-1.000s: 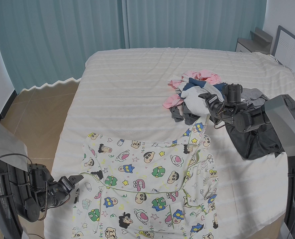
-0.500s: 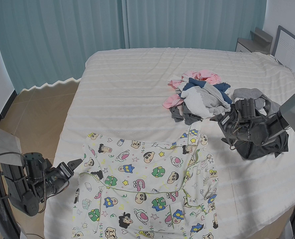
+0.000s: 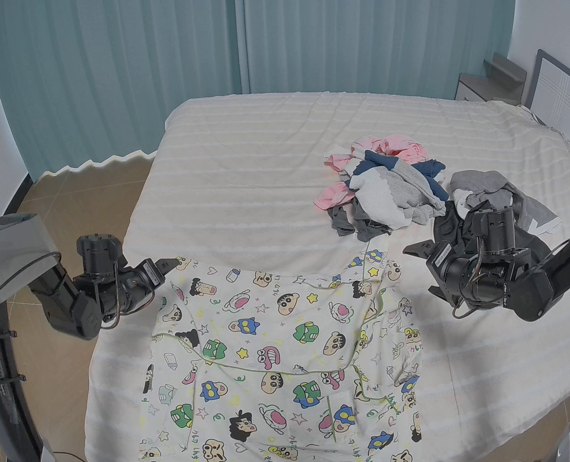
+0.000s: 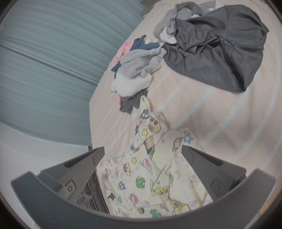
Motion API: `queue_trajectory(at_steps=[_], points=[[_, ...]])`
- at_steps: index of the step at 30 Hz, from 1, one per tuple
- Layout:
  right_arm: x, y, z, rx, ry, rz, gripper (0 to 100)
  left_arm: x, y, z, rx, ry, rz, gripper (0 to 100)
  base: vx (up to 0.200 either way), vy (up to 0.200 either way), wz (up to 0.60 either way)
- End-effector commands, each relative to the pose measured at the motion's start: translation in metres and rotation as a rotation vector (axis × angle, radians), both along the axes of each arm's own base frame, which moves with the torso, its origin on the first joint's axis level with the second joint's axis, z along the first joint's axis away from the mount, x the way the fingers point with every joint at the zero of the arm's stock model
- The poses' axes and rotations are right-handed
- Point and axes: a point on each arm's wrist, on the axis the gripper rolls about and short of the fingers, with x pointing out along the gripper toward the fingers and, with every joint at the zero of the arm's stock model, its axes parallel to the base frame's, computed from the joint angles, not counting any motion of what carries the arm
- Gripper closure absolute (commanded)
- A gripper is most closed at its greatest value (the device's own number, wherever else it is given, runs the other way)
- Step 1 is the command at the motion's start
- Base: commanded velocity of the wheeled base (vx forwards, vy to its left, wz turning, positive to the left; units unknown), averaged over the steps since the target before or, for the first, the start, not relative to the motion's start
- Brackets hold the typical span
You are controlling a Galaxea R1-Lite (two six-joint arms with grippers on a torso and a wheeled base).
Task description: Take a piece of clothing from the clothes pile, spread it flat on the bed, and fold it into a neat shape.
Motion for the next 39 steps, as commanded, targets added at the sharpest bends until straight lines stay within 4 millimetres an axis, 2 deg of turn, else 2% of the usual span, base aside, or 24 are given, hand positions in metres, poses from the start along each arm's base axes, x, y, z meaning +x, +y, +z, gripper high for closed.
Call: queue_trajectory(at_steps=[1, 12, 25, 26, 33, 39], points=[[-0.042, 0.019, 0.011, 0.008, -0.047, 0.099, 0, 0.044, -0.001, -0.029, 0.049, 0.077, -0.074, 0, 0.000, 0.000, 0.00], [-0.047, 0.024, 0.010, -0.023, -0.051, 0.120, 0, 0.051, 0.007, -0.055, 0.093, 0.129, -0.099, 0, 0.000, 0.000, 0.00], [-0.049, 0.021, 0.001, -0.037, -0.017, 0.111, 0, 0.049, 0.001, -0.064, 0.092, 0.149, -0.118, 0, 0.000, 0.000, 0.00], [-0.048, 0.018, 0.000, -0.038, -0.015, 0.102, 0, 0.049, 0.001, -0.064, 0.093, 0.149, -0.120, 100, 0.000, 0.000, 0.00], [-0.045, 0.008, -0.003, -0.041, -0.003, 0.068, 0, 0.050, 0.008, -0.059, 0.089, 0.138, -0.101, 100, 0.000, 0.000, 0.00], [-0.042, 0.002, -0.013, -0.055, 0.032, 0.050, 0, 0.048, 0.024, -0.041, 0.091, 0.105, -0.057, 100, 0.000, 0.000, 0.00]])
